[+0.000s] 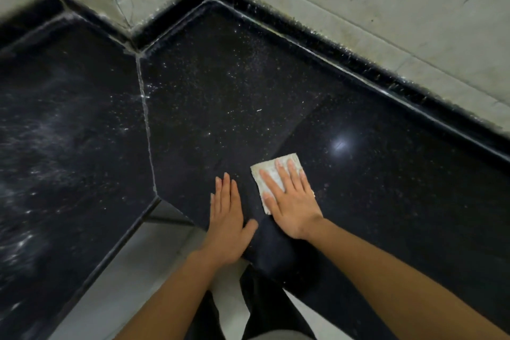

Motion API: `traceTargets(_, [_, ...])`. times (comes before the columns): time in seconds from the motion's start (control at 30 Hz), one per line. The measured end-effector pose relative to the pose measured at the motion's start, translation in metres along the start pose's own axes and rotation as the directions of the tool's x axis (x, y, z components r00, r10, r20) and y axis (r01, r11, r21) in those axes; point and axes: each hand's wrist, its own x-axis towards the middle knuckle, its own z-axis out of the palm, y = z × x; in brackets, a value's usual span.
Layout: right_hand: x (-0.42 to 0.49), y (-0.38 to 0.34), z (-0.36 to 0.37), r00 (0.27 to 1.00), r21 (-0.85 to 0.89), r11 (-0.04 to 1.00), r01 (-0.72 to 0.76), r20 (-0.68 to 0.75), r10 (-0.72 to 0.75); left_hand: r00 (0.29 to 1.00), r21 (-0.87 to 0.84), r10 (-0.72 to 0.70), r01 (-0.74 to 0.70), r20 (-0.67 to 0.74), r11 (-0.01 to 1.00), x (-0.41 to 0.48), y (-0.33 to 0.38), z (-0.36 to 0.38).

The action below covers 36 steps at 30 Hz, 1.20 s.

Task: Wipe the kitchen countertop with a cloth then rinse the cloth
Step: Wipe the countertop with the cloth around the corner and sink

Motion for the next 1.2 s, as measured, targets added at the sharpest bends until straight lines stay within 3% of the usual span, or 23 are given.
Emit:
traceTargets(0.1, [-0.012,-0.037,0.013,1.000,0.024,1.000,-0.003,-0.008,0.003,0.982,0.003,-0.006,0.007,-0.187,1.000,-0.005,-0.025,-0.015])
traceTargets(0.17, [-0.014,-0.068,0.021,1.000,0.038,0.999,0.009,-0.015,-0.009,0.976,0.057,-0.044,0.057,-0.215,0.997,-0.005,-0.050,-0.027])
traceTargets(0.4, [0.014,-0.148,0.031,0.999,0.068,0.997,-0.025,-0.023,0.027,0.974,0.272,-0.066,0.124,-0.215,0.954,-0.003,-0.114,-0.064])
traceTargets(0.6, [-0.014,-0.130,0.033,0.998,0.058,0.998,-0.032,-0.058,0.036,0.991,0.356,-0.030,0.076,-0.133,0.932,-0.004,-0.121,-0.066])
traceTargets(0.73, [-0.063,-0.101,0.051,0.981,0.024,0.982,-0.186,-0.058,0.187,0.993,0.389,-0.026,0.070,-0.118,0.918,-0.005,-0.122,-0.065])
traceTargets(0.9, [-0.131,-0.069,0.069,0.866,0.112,0.863,-0.492,-0.036,0.499,0.996,0.388,-0.020,0.054,-0.092,0.920,-0.005,-0.124,-0.066])
traceTargets(1.1, [-0.144,-0.078,0.081,0.576,0.277,0.558,-0.782,-0.018,0.817,0.997,0.371,-0.001,0.032,-0.084,0.928,-0.005,-0.127,-0.065])
traceTargets(1.13, [-0.136,-0.086,0.080,0.555,0.299,0.531,-0.793,-0.004,0.832,0.997,0.365,-0.001,0.031,-0.081,0.930,-0.005,-0.126,-0.065])
traceTargets(1.2, [-0.118,-0.106,0.075,0.599,0.330,0.561,-0.759,0.019,0.800,0.997,0.351,0.003,0.027,-0.083,0.936,-0.004,-0.125,-0.066])
